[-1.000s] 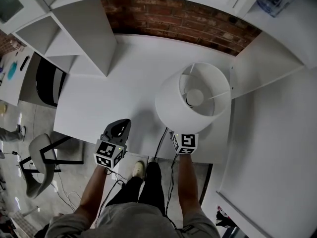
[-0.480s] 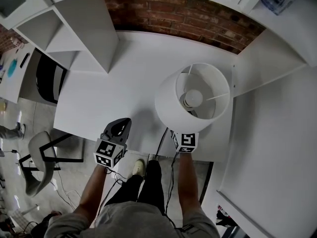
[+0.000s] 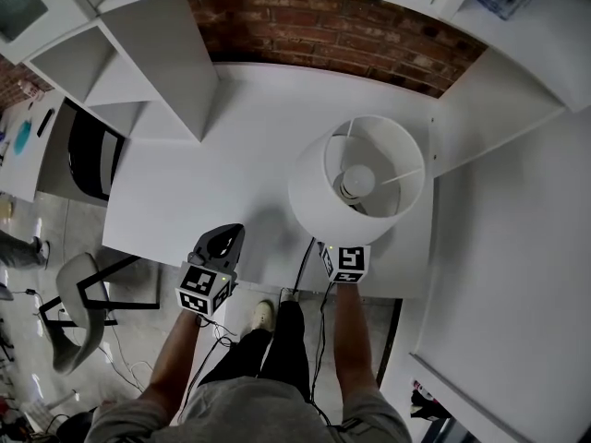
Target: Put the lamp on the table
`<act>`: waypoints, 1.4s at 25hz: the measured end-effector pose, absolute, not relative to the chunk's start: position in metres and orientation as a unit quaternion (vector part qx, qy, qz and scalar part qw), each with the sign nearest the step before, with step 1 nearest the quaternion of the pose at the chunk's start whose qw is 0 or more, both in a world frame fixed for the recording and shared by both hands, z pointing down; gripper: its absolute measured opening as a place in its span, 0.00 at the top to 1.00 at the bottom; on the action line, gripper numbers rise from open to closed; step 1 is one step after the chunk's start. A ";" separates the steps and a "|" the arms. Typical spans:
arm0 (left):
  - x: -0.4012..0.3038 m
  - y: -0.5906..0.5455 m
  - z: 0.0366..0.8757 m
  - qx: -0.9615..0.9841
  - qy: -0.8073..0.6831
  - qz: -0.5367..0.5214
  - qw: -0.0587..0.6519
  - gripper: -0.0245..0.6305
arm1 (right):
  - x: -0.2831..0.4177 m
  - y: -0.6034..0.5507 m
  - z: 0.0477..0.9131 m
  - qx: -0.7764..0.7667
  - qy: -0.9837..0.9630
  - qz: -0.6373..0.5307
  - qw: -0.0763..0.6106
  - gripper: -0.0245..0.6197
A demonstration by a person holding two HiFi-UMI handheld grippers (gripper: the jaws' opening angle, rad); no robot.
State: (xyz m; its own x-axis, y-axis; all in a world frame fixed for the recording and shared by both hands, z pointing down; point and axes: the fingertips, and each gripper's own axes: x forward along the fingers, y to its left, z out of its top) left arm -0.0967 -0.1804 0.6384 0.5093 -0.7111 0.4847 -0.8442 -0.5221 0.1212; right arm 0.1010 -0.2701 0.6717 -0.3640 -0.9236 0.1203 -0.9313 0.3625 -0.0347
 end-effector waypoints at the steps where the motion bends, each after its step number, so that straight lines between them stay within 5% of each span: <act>1: -0.095 -0.181 0.638 0.852 -0.455 0.190 0.174 0.95 | 0.101 -0.270 0.672 0.564 -0.823 0.051 0.041 0.71; 8: -0.092 -0.185 0.636 0.857 -0.446 0.190 0.175 0.95 | 0.102 -0.265 0.664 0.569 -0.820 0.058 0.036 0.71; 17: -0.089 -0.188 0.629 0.858 -0.445 0.188 0.174 0.95 | 0.099 -0.255 0.660 0.555 -0.829 0.068 0.035 0.55; 35: -0.083 -0.181 0.606 0.864 -0.439 0.176 0.174 0.95 | 0.103 -0.217 0.645 0.552 -0.826 0.109 0.044 0.54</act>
